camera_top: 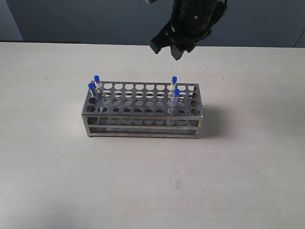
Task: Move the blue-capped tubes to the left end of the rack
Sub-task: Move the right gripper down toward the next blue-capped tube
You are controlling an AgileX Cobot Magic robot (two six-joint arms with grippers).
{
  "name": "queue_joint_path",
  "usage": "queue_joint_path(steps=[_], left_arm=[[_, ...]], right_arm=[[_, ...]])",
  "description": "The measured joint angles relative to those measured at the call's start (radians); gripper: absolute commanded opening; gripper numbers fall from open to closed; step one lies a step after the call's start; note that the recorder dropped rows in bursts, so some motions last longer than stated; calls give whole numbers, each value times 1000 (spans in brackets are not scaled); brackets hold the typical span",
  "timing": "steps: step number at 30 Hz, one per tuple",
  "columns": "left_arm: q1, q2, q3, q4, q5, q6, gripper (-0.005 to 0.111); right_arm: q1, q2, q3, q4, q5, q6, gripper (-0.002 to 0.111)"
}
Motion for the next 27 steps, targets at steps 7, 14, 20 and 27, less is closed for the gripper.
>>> queue_joint_path(steps=[7,14,20,27], left_arm=[[0,0,0,0,0,0,0],[0,0,0,0,0,0,0],[0,0,0,0,0,0,0],[0,0,0,0,0,0,0]], right_arm=[[-30,22,0,127,39,-25,35],[-30,22,2,265,62,-53,35],[-30,22,6,271,62,-58,35],[-30,22,97,271,66,-58,35]])
